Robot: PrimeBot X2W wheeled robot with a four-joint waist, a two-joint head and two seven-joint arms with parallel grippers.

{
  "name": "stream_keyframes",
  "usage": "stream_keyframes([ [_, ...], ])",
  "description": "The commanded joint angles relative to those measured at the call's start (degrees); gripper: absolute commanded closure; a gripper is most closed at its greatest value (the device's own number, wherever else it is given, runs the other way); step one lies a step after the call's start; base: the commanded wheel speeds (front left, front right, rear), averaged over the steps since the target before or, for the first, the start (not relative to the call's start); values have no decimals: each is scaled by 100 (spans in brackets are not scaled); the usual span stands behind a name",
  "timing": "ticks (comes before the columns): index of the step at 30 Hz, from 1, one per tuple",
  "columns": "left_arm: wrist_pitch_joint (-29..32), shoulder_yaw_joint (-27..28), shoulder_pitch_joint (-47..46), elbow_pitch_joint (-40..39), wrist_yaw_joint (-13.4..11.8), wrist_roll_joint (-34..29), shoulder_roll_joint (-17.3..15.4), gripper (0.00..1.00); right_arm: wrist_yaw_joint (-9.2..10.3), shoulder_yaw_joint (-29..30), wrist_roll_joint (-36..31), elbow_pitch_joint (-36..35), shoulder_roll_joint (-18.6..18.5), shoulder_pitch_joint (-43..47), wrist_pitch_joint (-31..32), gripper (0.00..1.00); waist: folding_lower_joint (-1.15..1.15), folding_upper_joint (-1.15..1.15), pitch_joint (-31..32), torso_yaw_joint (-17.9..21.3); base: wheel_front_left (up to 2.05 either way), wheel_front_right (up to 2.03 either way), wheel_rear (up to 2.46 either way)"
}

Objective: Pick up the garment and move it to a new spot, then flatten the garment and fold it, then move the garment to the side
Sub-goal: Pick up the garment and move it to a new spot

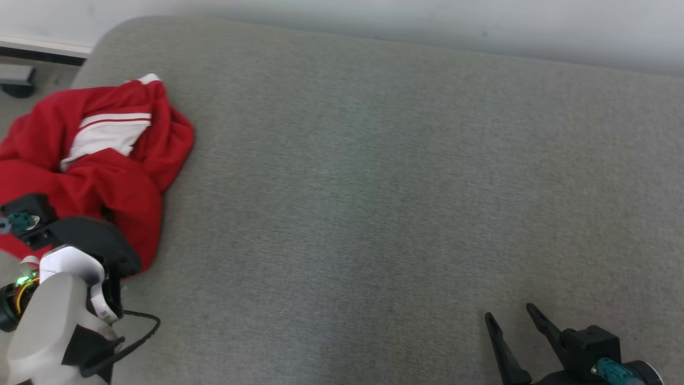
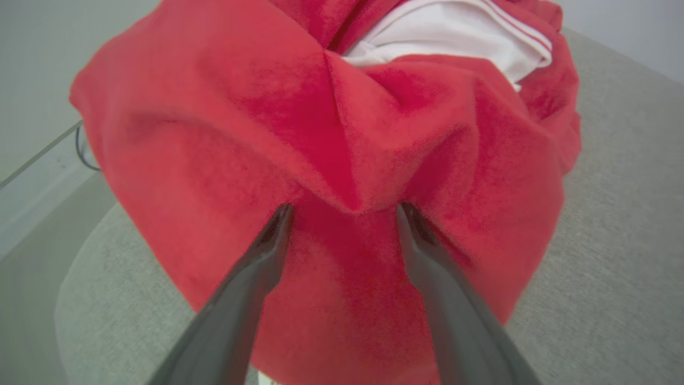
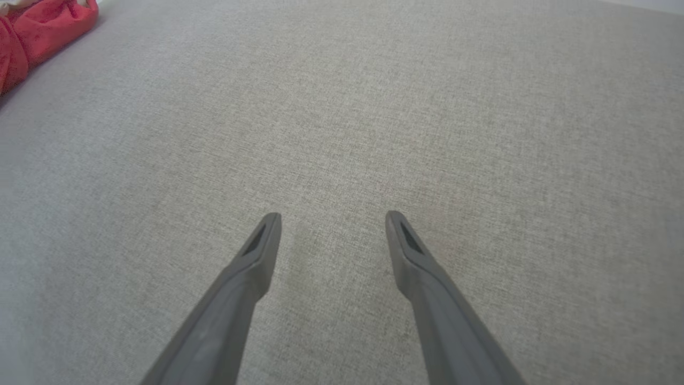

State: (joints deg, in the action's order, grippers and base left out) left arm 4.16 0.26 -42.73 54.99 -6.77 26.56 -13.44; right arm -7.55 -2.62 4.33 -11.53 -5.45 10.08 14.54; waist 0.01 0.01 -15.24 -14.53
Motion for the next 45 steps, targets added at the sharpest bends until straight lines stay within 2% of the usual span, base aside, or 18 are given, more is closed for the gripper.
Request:
stream_keyframes([
  [1,-86,21,-130,93,42,23,-49,0,12,-4,11,-45,14,34,-13,0,-1,-1,-260,316,0,0,0],
  [3,-181,45,-140,232,67,52,-111,0,12,-7,11,-76,15,48,-6,0,-1,-1,-270,343,0,0,0],
  [4,-215,47,-158,304,106,62,-124,23,12,-6,9,-94,16,55,2,0,-1,-1,-277,350,0,0,0],
  [5,-277,33,-196,346,133,57,-131,65,12,4,9,-102,18,66,8,0,-1,-1,-281,346,0,0,0],
  [6,-349,79,-238,390,140,113,-120,65,12,15,12,-101,25,77,12,0,-1,-1,-277,331,0,0,0],
  [7,-400,74,-252,446,170,109,-108,100,12,12,22,-92,31,89,19,0,-1,-1,-264,313,0,0,0],
  [13,-731,-39,-418,618,424,29,-273,100,12,-140,136,103,82,-61,-63,0,-1,-1,-2,200,0,0,0],
  [18,-901,-140,-630,508,686,-71,-566,100,12,-288,253,420,163,-167,-233,0,-1,-1,371,138,0,0,0],
  [22,-914,-239,-763,347,847,-148,-760,100,12,-381,380,676,222,-240,-413,0,-1,-1,661,123,0,0,0],
  [25,-814,-444,-971,12,1111,-239,-932,100,12,-472,585,1104,253,-319,-704,0,-1,-1,1115,141,0,0,0],
  [28,-704,-634,-1038,-201,1214,-352,-1014,100,11,-556,802,1322,262,-344,-876,0,-1,-1,1388,203,0,0,0],
  [30,-503,-873,-1182,-606,1287,-476,-1089,100,12,-625,1070,1606,262,-381,-1127,0,-1,-1,1710,372,0,0,0],
  [33,-268,-1050,-1345,-1113,1333,-498,-1060,100,12,-585,1210,1842,260,-432,-1341,0,-1,-1,1873,620,0,0,0],
  [37,15,-1244,-1453,-1814,1388,-396,-927,100,11,-464,1284,2099,260,-489,-1543,0,-1,-1,2033,1012,0,0,0],
  [45,444,-1452,-982,-2947,1409,90,-543,100,11,-494,1296,2345,257,-616,-1651,0,-1,-1,2124,2097,0,0,0],
])
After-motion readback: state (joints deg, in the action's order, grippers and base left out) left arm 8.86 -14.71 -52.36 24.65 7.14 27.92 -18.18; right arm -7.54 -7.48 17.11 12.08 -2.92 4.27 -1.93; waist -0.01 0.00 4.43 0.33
